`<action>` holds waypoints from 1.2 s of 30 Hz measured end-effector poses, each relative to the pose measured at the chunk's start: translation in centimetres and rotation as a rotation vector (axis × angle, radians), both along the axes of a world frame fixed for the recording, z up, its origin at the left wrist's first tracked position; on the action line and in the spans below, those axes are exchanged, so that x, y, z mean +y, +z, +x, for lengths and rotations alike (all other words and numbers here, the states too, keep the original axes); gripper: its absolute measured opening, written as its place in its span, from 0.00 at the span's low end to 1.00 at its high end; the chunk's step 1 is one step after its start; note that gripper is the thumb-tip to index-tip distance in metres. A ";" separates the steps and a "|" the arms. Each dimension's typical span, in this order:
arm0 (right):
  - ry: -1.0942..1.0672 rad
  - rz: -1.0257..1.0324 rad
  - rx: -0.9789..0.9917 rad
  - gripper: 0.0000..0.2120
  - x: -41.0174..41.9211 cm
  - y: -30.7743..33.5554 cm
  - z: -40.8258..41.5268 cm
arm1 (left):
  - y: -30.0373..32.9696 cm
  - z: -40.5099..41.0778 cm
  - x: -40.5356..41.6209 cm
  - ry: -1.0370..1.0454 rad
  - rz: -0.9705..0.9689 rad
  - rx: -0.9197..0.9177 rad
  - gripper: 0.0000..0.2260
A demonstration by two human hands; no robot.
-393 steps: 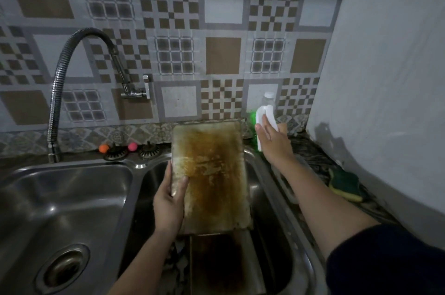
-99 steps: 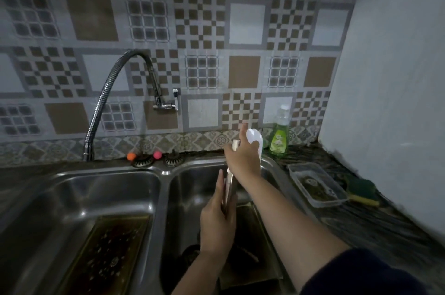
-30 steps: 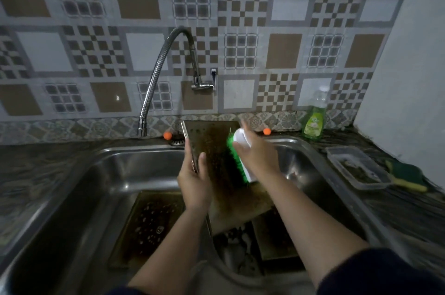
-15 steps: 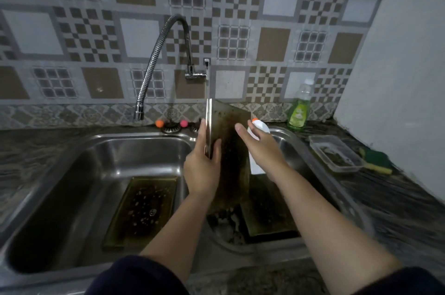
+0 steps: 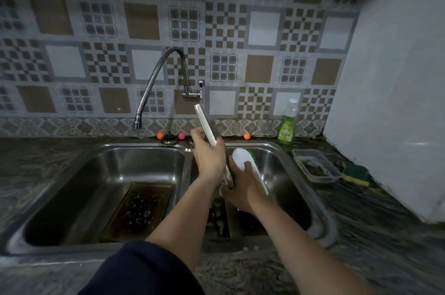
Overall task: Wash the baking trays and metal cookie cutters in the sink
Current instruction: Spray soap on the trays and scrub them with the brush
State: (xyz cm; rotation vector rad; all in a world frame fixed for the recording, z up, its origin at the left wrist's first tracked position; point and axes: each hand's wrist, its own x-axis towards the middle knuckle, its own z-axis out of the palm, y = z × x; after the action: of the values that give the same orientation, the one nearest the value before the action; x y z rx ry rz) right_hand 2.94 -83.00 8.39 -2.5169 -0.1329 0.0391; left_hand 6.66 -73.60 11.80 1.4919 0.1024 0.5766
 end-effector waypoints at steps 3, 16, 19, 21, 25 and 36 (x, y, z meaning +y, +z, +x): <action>-0.088 -0.070 -0.150 0.31 -1.1 0.1 -1.0 | -0.2 -1.2 -0.9 -0.105 0.025 -0.048 0.09; 0.032 0.562 -0.146 0.20 -0.6 1.5 -0.9 | -7.1 -3.8 5.3 0.007 0.318 0.380 0.30; 0.015 0.478 -0.131 0.21 0.7 1.0 0.3 | -7.3 -4.4 7.6 0.066 0.344 0.341 0.32; -0.018 0.362 -0.124 0.23 1.8 0.2 1.2 | -7.7 -4.4 9.6 0.102 0.402 0.365 0.32; -0.007 0.171 -0.123 0.27 4.4 -1.7 2.6 | -9.1 -4.3 14.3 0.092 0.527 0.451 0.32; -0.017 -0.014 -0.128 0.26 13.5 -4.2 7.2 | -13.1 -0.2 26.1 -0.021 0.556 0.786 0.40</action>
State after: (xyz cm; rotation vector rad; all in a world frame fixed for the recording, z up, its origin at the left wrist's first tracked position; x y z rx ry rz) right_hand 10.14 -69.47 4.24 -2.5343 -0.1640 -0.1287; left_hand 6.46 -47.45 -1.30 2.1948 0.5703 -0.0466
